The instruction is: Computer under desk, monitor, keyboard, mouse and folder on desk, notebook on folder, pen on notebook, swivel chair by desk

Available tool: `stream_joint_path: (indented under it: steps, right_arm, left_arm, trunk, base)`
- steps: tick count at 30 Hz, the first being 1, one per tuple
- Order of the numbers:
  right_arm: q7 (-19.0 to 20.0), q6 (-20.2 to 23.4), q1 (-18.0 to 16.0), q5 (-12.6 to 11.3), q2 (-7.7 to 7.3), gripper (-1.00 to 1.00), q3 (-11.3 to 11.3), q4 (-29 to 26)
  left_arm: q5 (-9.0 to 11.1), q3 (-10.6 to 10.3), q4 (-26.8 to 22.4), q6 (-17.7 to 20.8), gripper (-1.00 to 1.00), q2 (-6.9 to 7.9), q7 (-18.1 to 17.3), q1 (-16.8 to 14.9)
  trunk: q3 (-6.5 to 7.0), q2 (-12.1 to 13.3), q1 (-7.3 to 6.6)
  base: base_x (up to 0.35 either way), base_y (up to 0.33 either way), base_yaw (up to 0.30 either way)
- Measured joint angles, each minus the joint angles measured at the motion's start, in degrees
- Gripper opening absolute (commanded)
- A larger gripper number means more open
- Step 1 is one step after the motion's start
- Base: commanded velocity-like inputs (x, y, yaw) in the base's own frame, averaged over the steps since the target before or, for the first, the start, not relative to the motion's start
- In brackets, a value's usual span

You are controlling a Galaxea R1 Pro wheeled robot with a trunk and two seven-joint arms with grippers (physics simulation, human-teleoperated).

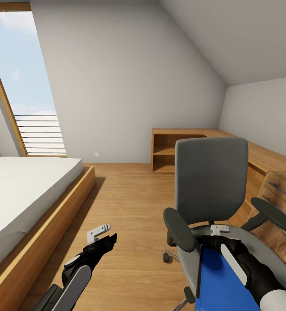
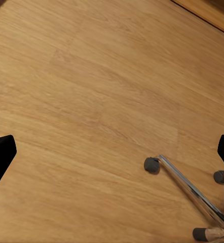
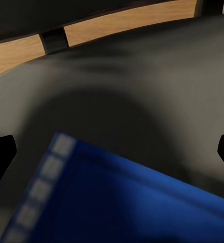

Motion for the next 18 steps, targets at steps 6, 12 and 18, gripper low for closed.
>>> stream_joint_path:
  steps: [6,12,18]
  right_arm:
    - [0.02,0.01,0.00,0.01,0.00,1.00,0.00,-0.01]
    - [0.05,0.01,0.00,0.00,0.00,1.00,0.00,0.00]
    - [0.05,0.00,0.00,0.00,0.00,1.00,0.00,0.00]
  left_arm:
    - [-0.04,0.00,0.04,-0.04,1.00,0.03,-0.01,0.00]
    - [0.01,0.00,0.04,-0.04,1.00,0.01,-0.07,0.00]
    - [0.04,0.01,0.04,-0.04,1.00,0.03,-0.09,0.00]
  trunk:
    - [0.00,0.00,0.02]
    - [0.00,0.00,0.01]
    - [0.00,0.00,0.00]
  base:
    - [-0.117,-0.050,0.000]
    - [-0.161,-0.082,0.000]
    - [-0.034,-0.018,0.000]
